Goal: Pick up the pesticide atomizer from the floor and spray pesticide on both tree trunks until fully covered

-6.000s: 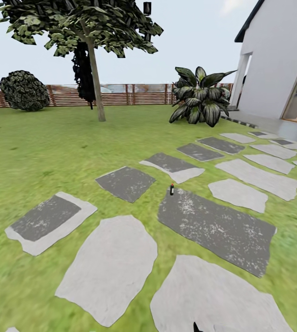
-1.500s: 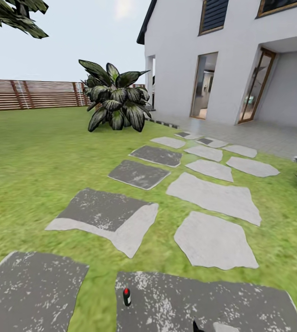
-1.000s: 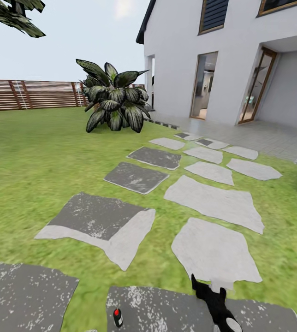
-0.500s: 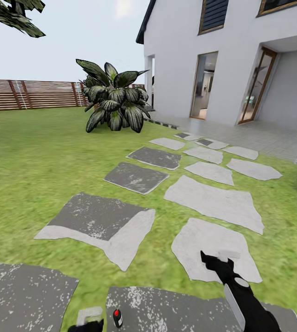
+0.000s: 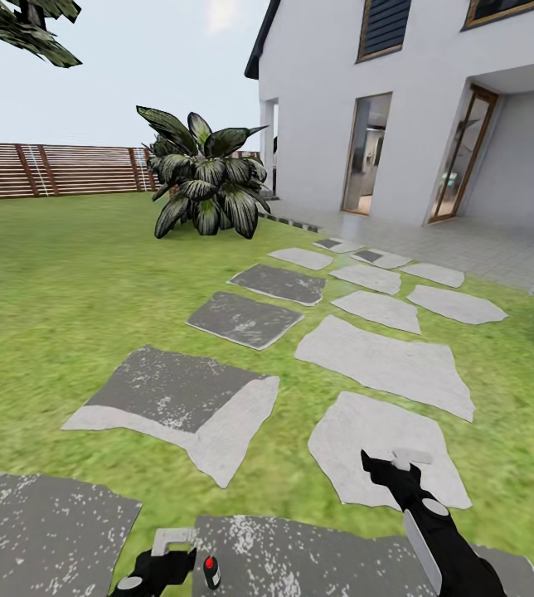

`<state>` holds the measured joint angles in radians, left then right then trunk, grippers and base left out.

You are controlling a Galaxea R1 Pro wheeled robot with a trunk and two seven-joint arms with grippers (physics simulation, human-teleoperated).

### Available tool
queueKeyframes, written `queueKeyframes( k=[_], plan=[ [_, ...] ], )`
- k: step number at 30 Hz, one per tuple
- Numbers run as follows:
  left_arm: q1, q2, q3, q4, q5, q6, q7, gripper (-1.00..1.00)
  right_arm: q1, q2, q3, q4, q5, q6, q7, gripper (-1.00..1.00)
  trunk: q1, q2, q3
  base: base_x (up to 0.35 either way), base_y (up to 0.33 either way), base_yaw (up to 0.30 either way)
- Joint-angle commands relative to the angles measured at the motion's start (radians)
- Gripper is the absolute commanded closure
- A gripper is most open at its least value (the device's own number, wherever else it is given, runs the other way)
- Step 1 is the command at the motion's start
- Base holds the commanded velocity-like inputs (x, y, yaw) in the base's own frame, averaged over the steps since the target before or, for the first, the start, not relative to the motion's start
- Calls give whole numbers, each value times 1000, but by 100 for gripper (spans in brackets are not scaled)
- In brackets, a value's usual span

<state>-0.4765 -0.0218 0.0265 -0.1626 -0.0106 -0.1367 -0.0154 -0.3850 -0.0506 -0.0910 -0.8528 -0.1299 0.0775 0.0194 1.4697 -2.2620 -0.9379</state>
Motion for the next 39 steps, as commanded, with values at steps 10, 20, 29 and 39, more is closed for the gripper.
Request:
queueKeyframes(
  k=[10, 20, 29, 39],
  plan=[
    [0, -1, 0, 0, 0, -3, 0, -100, 0, 7, 4, -43, 0, 2, -2, -100, 0, 0, 0, 88, -45, 0],
    [-1, 1, 0, 0, 0, -3, 2, -100, 0, 10, 11, -68, 0, 3, -2, -100, 0, 0, 0, 43, -24, 0],
    [-1, -2, 0, 1, 0, -3, 2, -100, -13, 35, 35, -99, 0, 37, -3, -100, 0, 0, 0, 1, 0, 0],
    [-1, -4, 0, 2, 0, -2, 2, -100, -18, -25, -14, -238, 2, 161, -3, -100, 23, -42, -24, 0, 0, 0]
  ],
)
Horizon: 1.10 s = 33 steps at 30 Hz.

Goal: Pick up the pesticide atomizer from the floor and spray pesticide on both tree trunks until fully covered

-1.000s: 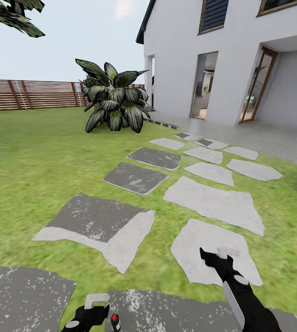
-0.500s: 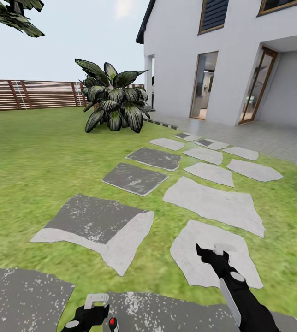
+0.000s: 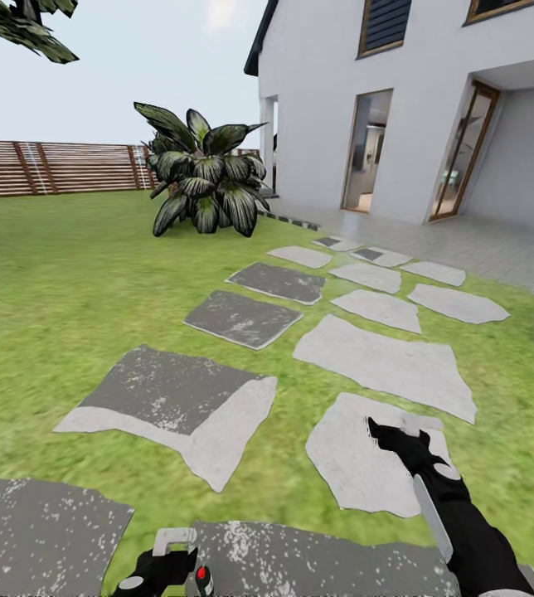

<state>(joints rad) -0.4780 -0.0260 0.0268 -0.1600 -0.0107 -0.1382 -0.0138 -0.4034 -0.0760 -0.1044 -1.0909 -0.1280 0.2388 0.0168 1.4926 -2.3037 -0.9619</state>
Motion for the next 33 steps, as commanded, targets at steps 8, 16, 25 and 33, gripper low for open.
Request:
queueKeyframes(
  k=[8, 16, 25, 33],
  plan=[
    [-89, -47, -2, -51, 0, 60, 11, -100, -4, 6, -2, -190, -3, 143, 3, -100, 31, -56, -38, 0, 0, 0],
    [-97, -82, -3, -56, -3, 66, 12, -100, -5, 11, 75, -199, -3, 153, 3, -100, 61, -112, -76, 0, 0, 0],
    [-96, -76, -2, -55, -5, 61, 18, -100, -5, 20, 86, -194, -2, 153, 3, -100, 96, -175, -119, 0, 0, 0],
    [-96, -71, 1, -55, -4, 59, 22, -100, -3, 20, 83, -198, -2, 152, 3, -100, 110, -197, -160, 0, 0, 0]
  ],
)
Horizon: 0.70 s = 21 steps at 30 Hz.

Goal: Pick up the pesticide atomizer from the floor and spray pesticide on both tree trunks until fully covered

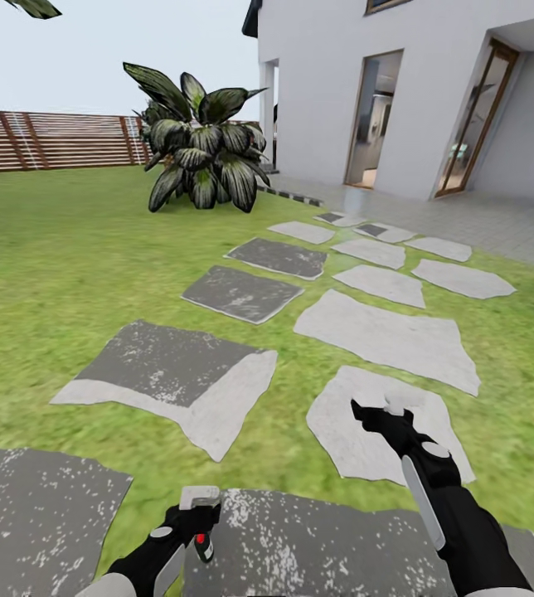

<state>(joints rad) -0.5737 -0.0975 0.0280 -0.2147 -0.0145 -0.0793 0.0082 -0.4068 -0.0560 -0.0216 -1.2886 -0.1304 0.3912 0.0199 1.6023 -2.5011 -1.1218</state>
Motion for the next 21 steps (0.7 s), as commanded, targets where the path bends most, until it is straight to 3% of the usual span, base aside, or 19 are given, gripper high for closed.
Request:
queueKeyframes(
  k=[1, 10, 17, 21],
  plan=[
    [0, 0, 0, 0, 0, 0, 0, -100, 0, 0, 0, -1, 0, 0, 0, -100, 0, 0, -6, 0, 0, 0],
    [1, 0, 0, 0, 1, -2, 1, -100, -1, -1, -1, -1, 0, 0, 0, -100, 4, -2, -55, 0, 0, 0],
    [3, 0, -4, -1, 0, -11, 1, -100, 0, -1, -1, -1, 0, 0, 0, -100, 4, -2, -62, 0, 0, 0],
    [8, -1, -7, 1, 0, -93, 1, -100, -1, -1, 1, -1, 0, 0, 0, -100, 4, -2, -62, 0, 0, 0]
  ],
)
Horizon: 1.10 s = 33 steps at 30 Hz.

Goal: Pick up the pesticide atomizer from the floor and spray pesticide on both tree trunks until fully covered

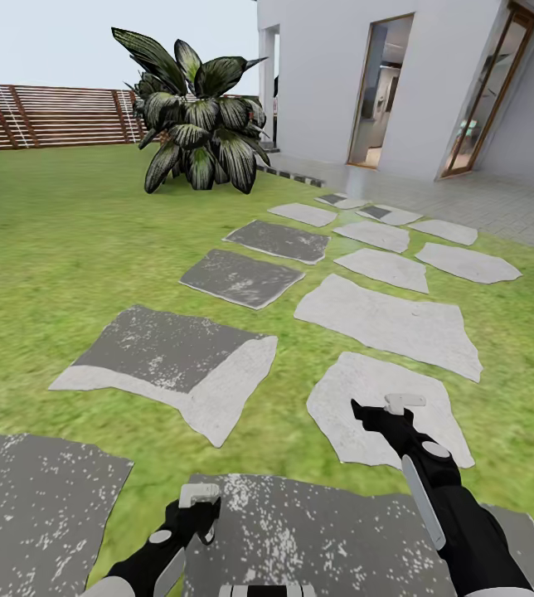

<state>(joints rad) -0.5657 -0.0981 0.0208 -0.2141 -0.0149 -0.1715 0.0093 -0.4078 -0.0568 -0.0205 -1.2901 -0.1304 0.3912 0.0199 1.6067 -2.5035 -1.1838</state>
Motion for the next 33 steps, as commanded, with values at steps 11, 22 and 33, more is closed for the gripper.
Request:
queueKeyframes(
  k=[11, 22, 33],
  plan=[
    [0, 0, -1, 2, 0, -41, 0, -100, 1, 0, 1, 0, 0, 0, 0, -100, 0, 0, 0, -192, 0, 0],
    [-1, 0, 0, 1, -1, -44, 0, -100, 1, 0, -2, -2, 0, 0, 0, -100, 0, 0, 0, -24, 0, 0],
    [-5, 1, 2, -2, 0, -57, 0, -100, 1, 0, -6, -4, 2, 0, -2, -100, 5, -3, -55, 0, 0, 51]
  ],
)
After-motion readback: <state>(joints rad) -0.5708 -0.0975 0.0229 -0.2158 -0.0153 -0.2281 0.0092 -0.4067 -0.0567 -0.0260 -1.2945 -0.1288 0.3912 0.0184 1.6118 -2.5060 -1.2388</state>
